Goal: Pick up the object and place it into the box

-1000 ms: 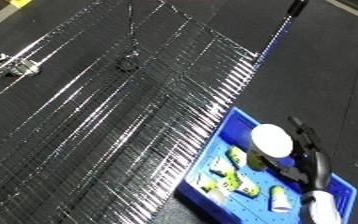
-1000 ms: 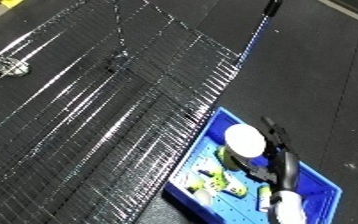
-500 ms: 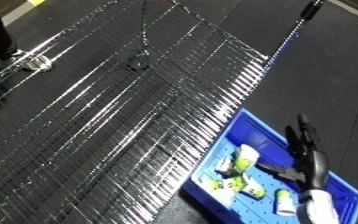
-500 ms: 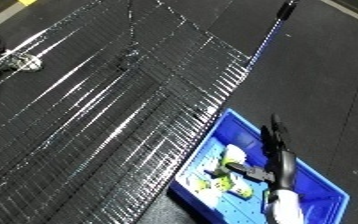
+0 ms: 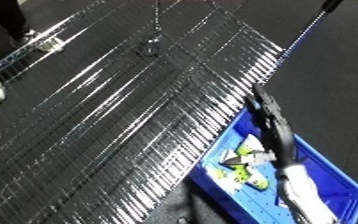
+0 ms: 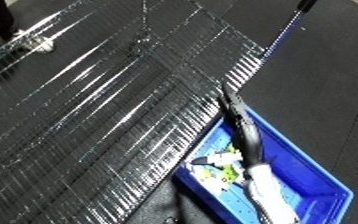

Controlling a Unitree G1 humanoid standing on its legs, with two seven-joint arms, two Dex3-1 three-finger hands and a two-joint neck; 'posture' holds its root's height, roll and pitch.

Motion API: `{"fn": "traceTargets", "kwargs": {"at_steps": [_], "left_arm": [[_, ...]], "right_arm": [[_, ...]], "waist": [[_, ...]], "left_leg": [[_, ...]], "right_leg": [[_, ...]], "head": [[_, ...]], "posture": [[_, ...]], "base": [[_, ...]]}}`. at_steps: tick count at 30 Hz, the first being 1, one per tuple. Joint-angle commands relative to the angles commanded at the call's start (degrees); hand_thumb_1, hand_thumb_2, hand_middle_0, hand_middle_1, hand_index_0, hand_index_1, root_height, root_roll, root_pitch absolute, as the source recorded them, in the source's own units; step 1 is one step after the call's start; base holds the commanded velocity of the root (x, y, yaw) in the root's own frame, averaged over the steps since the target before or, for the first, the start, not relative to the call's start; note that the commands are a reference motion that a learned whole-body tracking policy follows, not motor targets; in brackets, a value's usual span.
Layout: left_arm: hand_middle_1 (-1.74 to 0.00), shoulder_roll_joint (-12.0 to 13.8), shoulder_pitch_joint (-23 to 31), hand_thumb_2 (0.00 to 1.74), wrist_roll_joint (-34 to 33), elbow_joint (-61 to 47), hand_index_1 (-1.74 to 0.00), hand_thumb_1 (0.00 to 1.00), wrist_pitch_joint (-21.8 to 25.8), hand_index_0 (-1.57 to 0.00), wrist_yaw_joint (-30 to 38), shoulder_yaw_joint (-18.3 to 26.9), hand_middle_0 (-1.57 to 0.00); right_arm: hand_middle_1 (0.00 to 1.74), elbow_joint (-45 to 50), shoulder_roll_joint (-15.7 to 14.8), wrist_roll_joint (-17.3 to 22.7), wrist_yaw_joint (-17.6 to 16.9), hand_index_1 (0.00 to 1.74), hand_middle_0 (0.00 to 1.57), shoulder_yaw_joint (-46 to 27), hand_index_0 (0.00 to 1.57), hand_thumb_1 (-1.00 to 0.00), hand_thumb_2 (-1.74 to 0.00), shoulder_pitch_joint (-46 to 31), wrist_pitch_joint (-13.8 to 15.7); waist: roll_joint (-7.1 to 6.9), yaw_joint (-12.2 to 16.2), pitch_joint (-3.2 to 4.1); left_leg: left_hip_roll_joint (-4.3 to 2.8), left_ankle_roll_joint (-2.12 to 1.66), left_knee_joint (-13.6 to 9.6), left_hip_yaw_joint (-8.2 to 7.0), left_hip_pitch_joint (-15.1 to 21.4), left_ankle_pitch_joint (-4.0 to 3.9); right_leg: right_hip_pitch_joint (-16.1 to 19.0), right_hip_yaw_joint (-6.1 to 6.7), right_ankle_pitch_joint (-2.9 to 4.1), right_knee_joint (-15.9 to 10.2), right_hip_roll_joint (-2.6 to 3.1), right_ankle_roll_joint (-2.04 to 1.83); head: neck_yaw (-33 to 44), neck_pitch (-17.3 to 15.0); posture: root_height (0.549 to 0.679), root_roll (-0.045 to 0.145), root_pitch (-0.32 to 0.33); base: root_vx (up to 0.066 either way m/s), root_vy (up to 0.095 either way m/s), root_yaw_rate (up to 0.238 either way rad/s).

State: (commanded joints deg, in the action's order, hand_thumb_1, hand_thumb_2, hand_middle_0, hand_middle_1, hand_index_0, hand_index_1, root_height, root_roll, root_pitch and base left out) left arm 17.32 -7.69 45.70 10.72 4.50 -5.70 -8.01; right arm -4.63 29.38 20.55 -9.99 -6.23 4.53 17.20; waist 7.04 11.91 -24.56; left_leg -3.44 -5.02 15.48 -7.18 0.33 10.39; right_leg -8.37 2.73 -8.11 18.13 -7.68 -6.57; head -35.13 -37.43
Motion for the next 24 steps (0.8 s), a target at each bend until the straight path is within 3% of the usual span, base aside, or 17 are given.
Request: {"fn": "traceTargets", "kwargs": {"at_steps": [5,13,19,24], "left_arm": [[-1.74,0.8,-1.1,1.74,-0.1,0.4,-1.74,1.00,0.1,-1.57,1.2,0.4,-1.57],[-1.74,2.9,-2.4,1.74,-0.7,0.6,-1.74,1.00,-1.4,-1.57,1.3,1.7,-1.57],[-1.74,3.9,-2.2,1.74,-1.4,0.4,-1.74,1.00,-2.3,-1.57,0.5,2.6,-1.57],[-1.74,4.5,-1.6,1.74,-1.8,0.2,-1.74,1.00,-2.9,-1.57,-0.3,3.1,-1.57]], "right_arm": [[0.00,-0.3,-0.1,0.0,0.4,0.00,0.00,2.3,0.00,0.00,0.00,3.4,-1.8],[0.00,-1.0,-2.3,0.6,0.0,0.00,0.00,5.5,0.00,0.00,0.00,5.9,-2.3],[0.00,-1.4,-3.6,1.3,-0.7,0.00,0.00,6.9,0.00,0.00,0.00,6.0,-0.9],[0.00,-1.8,-4.2,2.2,-1.1,0.00,0.00,7.3,0.00,0.00,0.00,5.8,-0.4]], "waist": [[-1.56,-2.9,-0.99],[-4.23,-6.7,-2.38],[-5.64,-8.8,-2.52],[-6.46,-10.1,-2.46]], "left_leg": [[0.03,0.10,0.6,1.97,-2.2,-0.68],[-0.16,0.40,1.7,4.52,-5.0,-1.54],[-0.18,0.64,1.8,6.07,-5.7,-2.21],[-0.24,0.72,2.9,6.92,-6.1,-2.06]], "right_leg": [[-0.7,-1.28,-0.02,0.9,0.15,0.49],[-1.0,-3.47,-0.46,2.7,1.07,1.24],[-0.1,-5.03,-0.87,3.2,1.57,1.35],[0.5,-5.88,-1.25,4.0,1.77,1.41]], "head": [[5.7,-1.0],[14.3,-0.2],[17.1,1.2],[18.3,0.6]], "posture": [[0.674,0.065,-0.030],[0.674,0.050,-0.029],[0.673,0.039,-0.032],[0.673,0.033,-0.041]], "base": [[-0.023,-0.052,0.279],[0.008,-0.083,0.313],[0.052,-0.070,0.197],[0.062,-0.051,0.106]]}}
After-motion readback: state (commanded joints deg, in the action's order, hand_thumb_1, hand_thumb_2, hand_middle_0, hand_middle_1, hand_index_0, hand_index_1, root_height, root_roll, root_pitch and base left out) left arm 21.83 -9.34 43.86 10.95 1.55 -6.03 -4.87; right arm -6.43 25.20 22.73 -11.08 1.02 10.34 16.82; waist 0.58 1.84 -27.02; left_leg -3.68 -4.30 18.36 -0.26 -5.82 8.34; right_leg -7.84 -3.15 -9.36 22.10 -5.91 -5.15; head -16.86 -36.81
